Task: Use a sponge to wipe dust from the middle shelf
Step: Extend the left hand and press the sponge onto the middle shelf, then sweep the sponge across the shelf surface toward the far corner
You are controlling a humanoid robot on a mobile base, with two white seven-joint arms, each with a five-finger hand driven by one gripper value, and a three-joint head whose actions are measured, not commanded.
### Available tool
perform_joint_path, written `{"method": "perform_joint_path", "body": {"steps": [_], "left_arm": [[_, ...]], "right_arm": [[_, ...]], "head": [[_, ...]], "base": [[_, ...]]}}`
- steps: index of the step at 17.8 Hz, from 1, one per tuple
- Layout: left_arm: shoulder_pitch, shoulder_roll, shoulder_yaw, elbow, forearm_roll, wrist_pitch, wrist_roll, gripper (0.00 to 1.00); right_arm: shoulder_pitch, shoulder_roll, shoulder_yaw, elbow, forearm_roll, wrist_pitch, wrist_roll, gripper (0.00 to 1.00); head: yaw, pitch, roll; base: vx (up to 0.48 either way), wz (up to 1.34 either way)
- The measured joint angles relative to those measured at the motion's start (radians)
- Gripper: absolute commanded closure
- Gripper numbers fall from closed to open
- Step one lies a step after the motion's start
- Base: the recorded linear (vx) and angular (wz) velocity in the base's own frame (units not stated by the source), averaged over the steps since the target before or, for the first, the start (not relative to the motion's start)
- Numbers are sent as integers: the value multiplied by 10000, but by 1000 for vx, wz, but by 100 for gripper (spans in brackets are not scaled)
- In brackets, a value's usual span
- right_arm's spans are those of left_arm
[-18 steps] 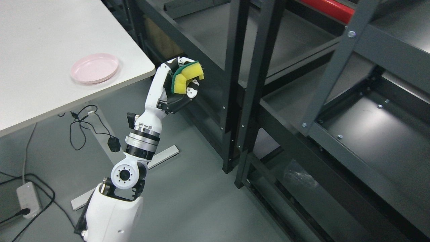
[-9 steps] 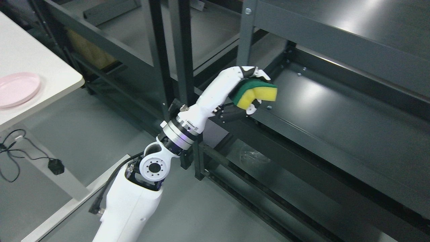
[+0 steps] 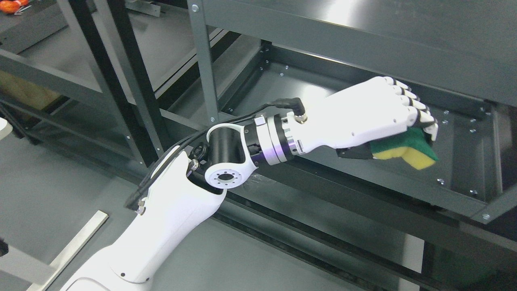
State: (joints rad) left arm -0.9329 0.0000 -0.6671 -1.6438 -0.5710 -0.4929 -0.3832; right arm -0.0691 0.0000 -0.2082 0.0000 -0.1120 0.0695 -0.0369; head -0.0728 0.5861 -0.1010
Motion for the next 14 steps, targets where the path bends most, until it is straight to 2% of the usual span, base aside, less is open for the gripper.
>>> {"method": "perform_joint_path", "body": {"steps": [5, 9, 12, 14], "left_arm": [[-902, 0, -95, 164, -1315, -528, 1, 99], [-949, 0, 272, 331, -1959, -1326, 3, 100], [-623, 0, 986, 370, -2178, -2379, -502, 100], [-386, 0, 1717, 374, -2191, -2669, -1121, 100]], "right_arm": [[1, 0, 0, 0, 0, 64, 0, 0], [2, 0, 3, 0, 0, 71, 0, 0], [1, 0, 2, 0, 0, 73, 0, 0], [1, 0, 2, 0, 0, 74, 0, 0]], "head": [[0, -1, 0], [0, -3, 0], [0, -4, 0], [0, -5, 0]], "base": [[-1, -465], [25, -479], [39, -386], [40, -327]]}}
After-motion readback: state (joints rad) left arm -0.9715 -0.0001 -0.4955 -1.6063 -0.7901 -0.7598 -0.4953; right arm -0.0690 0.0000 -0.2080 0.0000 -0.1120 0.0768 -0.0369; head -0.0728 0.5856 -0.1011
